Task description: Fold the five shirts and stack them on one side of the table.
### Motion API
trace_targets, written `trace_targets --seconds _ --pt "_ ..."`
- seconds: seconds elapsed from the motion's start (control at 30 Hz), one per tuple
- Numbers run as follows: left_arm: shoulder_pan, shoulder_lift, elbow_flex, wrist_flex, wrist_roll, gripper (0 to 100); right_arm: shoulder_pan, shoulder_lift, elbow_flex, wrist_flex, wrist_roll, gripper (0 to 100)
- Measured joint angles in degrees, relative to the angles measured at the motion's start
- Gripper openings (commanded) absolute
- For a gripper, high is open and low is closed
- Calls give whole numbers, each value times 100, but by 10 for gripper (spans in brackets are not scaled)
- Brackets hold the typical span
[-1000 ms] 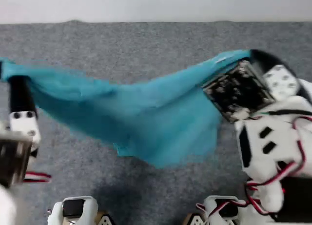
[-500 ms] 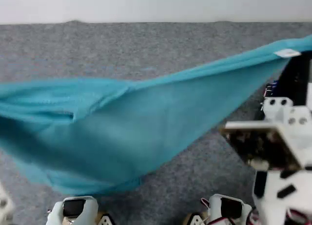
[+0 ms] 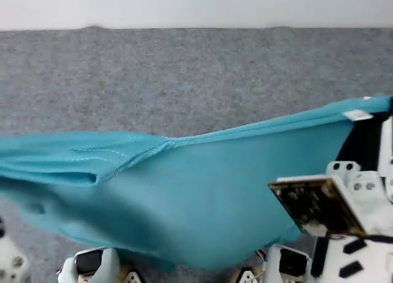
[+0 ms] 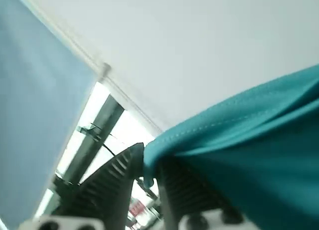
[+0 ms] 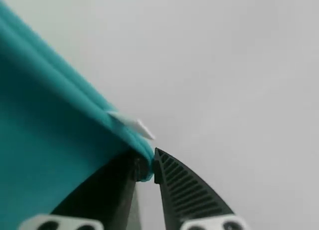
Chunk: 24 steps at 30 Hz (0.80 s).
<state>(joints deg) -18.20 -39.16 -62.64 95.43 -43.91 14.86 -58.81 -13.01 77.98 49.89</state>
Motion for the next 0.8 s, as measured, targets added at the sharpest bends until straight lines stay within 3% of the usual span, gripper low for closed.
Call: trace_targets --seconds 0.13,0.3,0.5,0.8 --pt "0 0 1037 396 -9 6 0 0 668 88 9 10" --pt "9 79 3112 88 141 6 -255 9 2295 -668 0 9" --pt "88 220 5820 -2198 1055 6 -870 185 4193 -2593 0 9" --pt "818 387 8246 -5503 1196 6 -1125 1327 5451 -5943 396 9"
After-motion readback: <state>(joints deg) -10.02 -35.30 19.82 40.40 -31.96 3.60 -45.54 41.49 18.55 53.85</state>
